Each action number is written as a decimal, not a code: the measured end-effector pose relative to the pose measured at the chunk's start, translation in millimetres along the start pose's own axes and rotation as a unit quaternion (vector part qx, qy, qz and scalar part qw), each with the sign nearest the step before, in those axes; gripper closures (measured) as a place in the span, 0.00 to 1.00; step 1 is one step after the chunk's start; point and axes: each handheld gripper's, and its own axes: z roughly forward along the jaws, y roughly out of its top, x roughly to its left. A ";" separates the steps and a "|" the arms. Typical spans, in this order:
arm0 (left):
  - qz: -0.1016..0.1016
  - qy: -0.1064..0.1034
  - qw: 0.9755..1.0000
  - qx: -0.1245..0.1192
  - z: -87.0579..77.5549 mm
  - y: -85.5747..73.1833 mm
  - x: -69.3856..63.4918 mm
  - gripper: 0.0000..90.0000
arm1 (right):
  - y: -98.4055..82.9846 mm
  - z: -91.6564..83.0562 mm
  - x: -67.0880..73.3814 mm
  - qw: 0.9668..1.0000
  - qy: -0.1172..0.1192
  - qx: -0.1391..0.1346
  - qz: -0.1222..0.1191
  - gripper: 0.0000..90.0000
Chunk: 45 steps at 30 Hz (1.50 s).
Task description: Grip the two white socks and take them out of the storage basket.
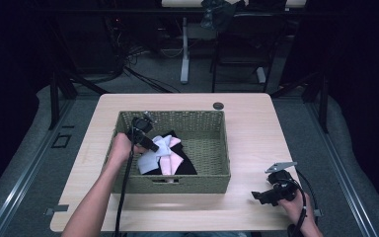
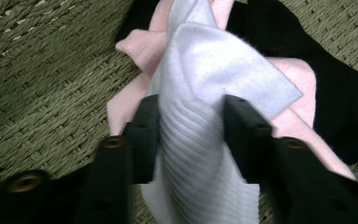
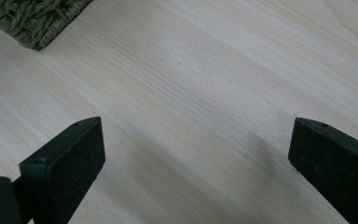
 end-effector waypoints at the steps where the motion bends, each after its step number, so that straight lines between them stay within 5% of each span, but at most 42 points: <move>1: 0.002 0.002 1.000 -0.001 -0.4 -0.6 0.0 0.72 | 0.0 0.0 0.0 1.000 0.000 0.000 0.000 0.03; 6: 0.006 -0.005 1.000 -0.020 -6.9 -4.2 -1.3 0.84 | 0.0 0.0 0.0 1.000 0.000 0.000 0.000 0.03; 20: 0.012 0.007 1.000 -0.028 -13.8 -7.3 -3.1 0.77 | 0.3 0.3 -0.2 1.000 0.001 0.001 -0.003 0.03; 29: 0.017 0.021 0.998 -0.055 -22.4 -8.9 -6.4 0.85 | 0.0 0.4 -0.2 1.000 0.001 -0.001 -0.001 0.03; 45: 0.009 0.003 0.997 -0.073 -49.7 -15.7 -1.0 0.86 | 0.5 0.1 -0.7 1.000 -0.004 0.007 -0.008 0.03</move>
